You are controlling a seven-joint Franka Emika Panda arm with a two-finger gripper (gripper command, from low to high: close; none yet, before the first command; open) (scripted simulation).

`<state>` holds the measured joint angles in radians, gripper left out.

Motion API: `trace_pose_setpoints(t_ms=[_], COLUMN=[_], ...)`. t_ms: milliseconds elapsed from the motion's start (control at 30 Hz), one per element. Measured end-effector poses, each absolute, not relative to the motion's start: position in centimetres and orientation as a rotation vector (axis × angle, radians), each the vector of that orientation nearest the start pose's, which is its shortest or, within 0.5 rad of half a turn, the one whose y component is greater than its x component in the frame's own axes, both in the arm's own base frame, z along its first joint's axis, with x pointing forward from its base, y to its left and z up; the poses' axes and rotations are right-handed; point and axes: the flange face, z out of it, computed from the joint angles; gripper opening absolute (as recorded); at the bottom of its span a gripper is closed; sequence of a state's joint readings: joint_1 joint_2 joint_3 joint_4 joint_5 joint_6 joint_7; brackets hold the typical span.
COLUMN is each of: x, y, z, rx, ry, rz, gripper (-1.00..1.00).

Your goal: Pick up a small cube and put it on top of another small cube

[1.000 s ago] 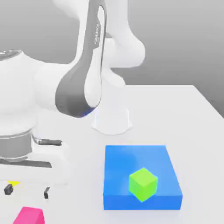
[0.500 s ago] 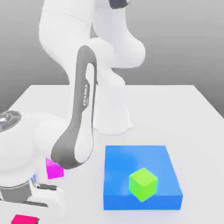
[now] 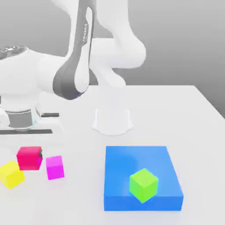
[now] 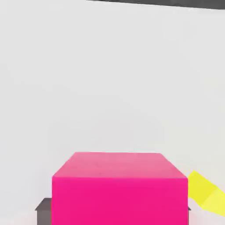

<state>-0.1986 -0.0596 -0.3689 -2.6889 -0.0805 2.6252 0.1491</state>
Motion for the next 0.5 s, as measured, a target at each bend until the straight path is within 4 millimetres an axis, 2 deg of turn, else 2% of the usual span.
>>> trace_pose_setpoints(t_ms=[133, 233, 400, 433, 500], x=[30.8, 30.2, 30.0, 30.0, 29.9], y=[-19.7, -19.3, -19.1, -19.1, -19.1], z=[25.2, 23.4, 19.1, 18.7, 18.7], rx=[-3.038, -3.040, -3.043, -3.045, -3.045], ry=[0.814, 0.768, 0.761, 0.761, 0.763], rz=[0.006, 0.000, 0.000, 0.001, 0.001], gripper=[-1.00, -1.00, -1.00, 1.00, 1.00])
